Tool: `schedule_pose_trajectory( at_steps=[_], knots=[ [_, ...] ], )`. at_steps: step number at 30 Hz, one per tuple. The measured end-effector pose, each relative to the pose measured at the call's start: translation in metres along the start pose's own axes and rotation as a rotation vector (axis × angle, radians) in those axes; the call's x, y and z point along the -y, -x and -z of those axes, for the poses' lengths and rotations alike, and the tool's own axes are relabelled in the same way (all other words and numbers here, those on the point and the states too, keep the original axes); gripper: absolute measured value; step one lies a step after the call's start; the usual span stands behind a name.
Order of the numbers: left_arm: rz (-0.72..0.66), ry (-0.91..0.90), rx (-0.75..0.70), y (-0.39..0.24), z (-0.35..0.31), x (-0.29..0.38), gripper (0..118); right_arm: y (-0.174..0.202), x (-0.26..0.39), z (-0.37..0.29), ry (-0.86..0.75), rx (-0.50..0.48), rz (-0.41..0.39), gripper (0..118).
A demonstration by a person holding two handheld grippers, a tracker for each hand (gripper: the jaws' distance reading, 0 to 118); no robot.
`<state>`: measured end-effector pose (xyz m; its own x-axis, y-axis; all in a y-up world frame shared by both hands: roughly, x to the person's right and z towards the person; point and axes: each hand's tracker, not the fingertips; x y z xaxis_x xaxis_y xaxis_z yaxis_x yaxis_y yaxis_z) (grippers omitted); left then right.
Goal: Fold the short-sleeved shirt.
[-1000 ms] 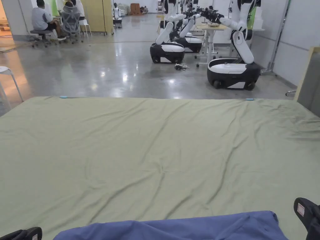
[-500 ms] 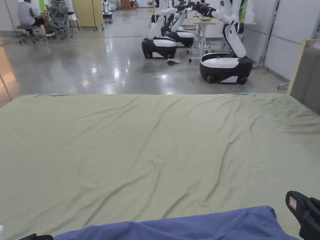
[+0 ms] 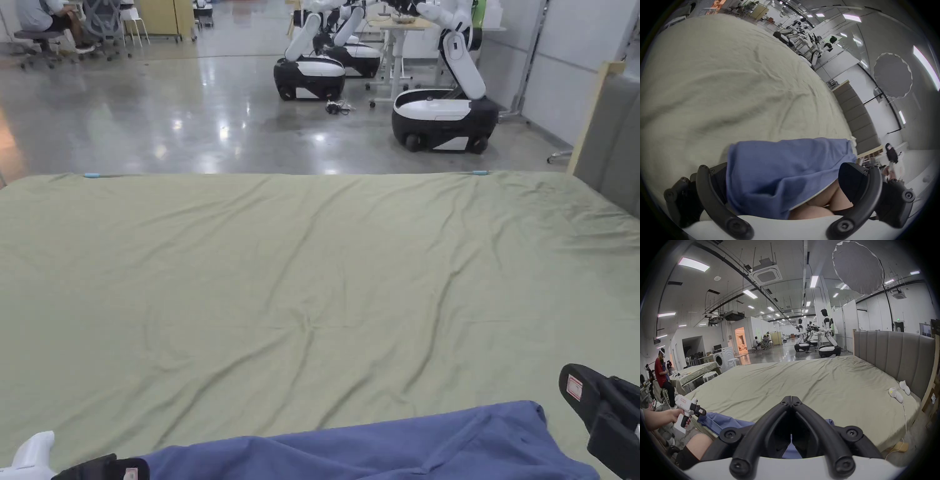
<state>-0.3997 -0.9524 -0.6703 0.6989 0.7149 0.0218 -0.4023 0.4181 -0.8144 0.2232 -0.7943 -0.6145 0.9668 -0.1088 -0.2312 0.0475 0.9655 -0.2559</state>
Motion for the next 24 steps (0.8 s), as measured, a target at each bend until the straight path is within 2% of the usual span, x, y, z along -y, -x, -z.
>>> schedule_pose_trajectory(
  at_steps=[1,2,3,4,6,8,11,16,19,21,23,24],
  knots=[
    [-0.026,0.018,0.035,-0.003,0.001,-0.002,114,-0.001,0.001,0.002,0.005,0.003,0.001,0],
    [-0.047,0.025,0.052,-0.006,0.002,-0.003,92,-0.001,0.002,0.003,0.011,0.006,0.005,0],
    [-0.02,0.022,0.039,-0.009,0.003,-0.003,56,-0.002,0.004,0.004,0.014,0.009,0.013,0],
    [0.031,0.033,-0.011,-0.014,0.007,-0.002,25,-0.004,0.005,0.004,0.015,0.008,0.023,0],
    [0.039,0.113,-0.046,-0.012,0.015,0.004,22,-0.005,0.007,0.005,0.02,0.012,0.045,0],
    [-0.041,0.069,-0.028,-0.007,0.014,0.005,22,-0.006,0.008,0.006,0.023,0.012,0.053,0],
    [-0.082,0.0,0.004,-0.003,0.003,0.002,19,-0.008,0.009,0.006,0.026,0.021,0.052,0],
    [-0.052,-0.067,-0.104,0.001,-0.028,-0.012,16,-0.012,0.008,0.005,0.028,0.036,0.063,0],
    [-0.084,-0.186,-0.217,0.008,-0.056,-0.028,15,-0.014,0.007,0.004,0.023,0.035,0.07,0],
    [-0.09,-0.232,-0.238,0.011,-0.076,-0.04,15,-0.014,0.008,0.003,0.023,0.034,0.067,0],
    [-0.026,-0.181,-0.211,0.002,-0.088,-0.047,15,-0.013,0.01,0.004,0.029,0.029,0.066,0],
    [0.031,-0.169,-0.247,-0.009,-0.087,-0.046,15,-0.012,0.011,0.004,0.031,0.028,0.067,0]
  ],
)
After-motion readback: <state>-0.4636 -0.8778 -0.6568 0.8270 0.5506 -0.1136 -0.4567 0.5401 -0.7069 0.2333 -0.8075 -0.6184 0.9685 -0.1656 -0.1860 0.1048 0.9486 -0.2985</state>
